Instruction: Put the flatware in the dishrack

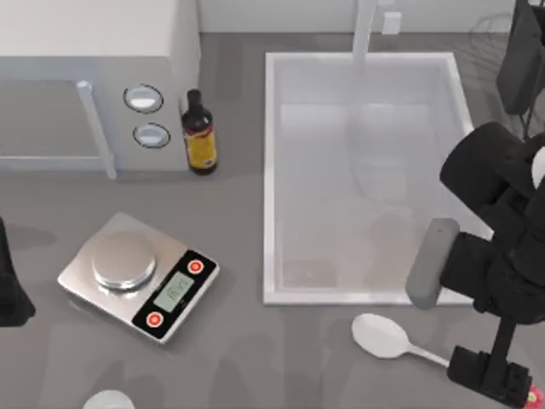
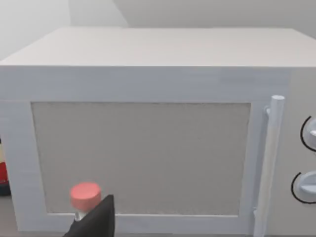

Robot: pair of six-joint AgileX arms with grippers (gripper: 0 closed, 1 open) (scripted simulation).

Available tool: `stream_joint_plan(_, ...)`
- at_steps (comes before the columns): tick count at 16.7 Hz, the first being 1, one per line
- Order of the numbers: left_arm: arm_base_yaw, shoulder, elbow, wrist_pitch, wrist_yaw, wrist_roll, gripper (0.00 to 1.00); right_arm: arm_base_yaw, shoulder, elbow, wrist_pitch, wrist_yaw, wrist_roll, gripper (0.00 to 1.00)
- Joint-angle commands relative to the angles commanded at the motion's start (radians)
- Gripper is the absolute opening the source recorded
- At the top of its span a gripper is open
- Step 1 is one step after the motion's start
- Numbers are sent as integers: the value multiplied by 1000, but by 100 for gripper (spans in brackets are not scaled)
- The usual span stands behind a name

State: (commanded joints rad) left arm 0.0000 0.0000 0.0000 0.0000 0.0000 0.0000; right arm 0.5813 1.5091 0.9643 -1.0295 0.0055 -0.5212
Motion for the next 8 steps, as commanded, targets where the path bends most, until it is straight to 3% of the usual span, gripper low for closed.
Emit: stream_joint_plan(8, 0, 0, 0, 0, 0, 0, 100, 4, 166, -187, 365, 0, 4, 100)
